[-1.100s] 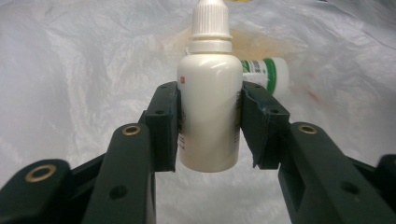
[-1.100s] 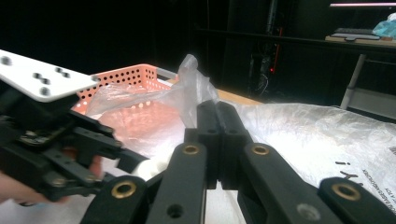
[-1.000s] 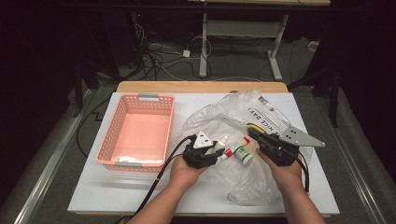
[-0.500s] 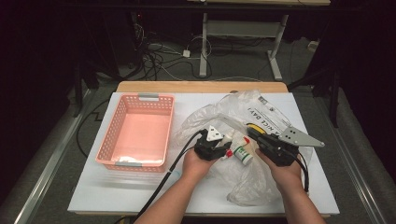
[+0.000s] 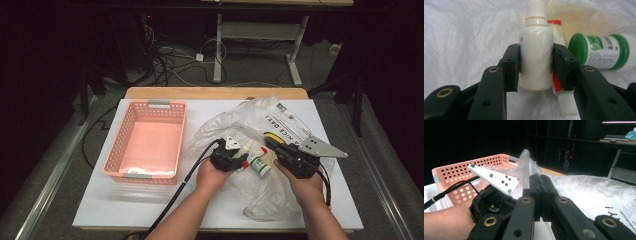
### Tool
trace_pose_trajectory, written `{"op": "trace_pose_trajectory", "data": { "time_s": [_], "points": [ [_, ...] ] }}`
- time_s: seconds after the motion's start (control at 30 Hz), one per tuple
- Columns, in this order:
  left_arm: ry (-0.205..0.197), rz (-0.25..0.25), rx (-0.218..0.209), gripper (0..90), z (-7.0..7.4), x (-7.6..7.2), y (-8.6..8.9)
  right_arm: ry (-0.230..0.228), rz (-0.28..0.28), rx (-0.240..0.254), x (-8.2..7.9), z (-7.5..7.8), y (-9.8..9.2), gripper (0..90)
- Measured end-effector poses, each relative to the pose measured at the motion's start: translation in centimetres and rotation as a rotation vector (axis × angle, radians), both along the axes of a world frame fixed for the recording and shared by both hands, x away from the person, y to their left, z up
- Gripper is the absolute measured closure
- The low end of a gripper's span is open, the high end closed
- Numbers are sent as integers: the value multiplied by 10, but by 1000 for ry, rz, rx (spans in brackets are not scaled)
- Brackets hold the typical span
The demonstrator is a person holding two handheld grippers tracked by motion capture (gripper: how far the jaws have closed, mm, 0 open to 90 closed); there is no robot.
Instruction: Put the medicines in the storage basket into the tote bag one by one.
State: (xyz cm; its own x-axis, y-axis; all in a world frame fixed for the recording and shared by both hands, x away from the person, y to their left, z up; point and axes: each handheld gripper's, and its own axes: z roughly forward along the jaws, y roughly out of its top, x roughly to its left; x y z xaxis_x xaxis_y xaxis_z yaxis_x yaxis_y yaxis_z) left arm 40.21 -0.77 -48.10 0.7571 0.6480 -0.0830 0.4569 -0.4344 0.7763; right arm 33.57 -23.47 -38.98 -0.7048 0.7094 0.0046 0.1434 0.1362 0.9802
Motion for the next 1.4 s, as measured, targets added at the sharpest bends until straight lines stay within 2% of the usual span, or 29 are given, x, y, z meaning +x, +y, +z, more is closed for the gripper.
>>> {"op": "trace_pose_trajectory", "data": {
  "time_s": [0.07,0.17,0.3,0.43,0.53,0.63,0.73,0.87,1.0,1.1,1.13,1.23,1.33,1.4],
  "points": [
    [5,10,4,486,0,0,1,-1,2,-3,0,0,0,900],
    [12,11,10,428,1,0,1,8,3,-2,0,0,1,900],
    [9,-1,9,402,3,-5,1,5,0,2,0,0,0,900],
    [-4,-9,-1,384,8,-15,4,5,-3,0,0,1,-2,900],
    [-19,-24,12,374,12,-26,9,4,-4,2,0,1,-2,900],
    [-34,-15,7,366,13,-39,17,4,0,-5,-1,1,-2,900],
    [-9,-13,-7,333,11,-48,29,3,-4,4,-1,1,-1,900],
    [38,-30,2,216,9,-58,42,4,-4,-5,-1,1,-2,900],
    [70,-49,51,67,5,-72,51,8,-7,-5,-1,0,-1,900],
    [52,-59,105,59,2,-81,54,11,-7,-5,0,-1,0,900],
    [58,-60,118,59,0,-83,54,9,-5,-8,0,-1,0,900],
    [105,-67,141,64,-7,-82,54,9,-5,-12,0,-2,0,900],
    [92,-69,157,78,-7,-83,52,12,-6,-16,0,-2,-1,900],
    [98,-56,147,91,-7,-83,52,16,-7,-13,0,-3,-1,900]
  ]
}}
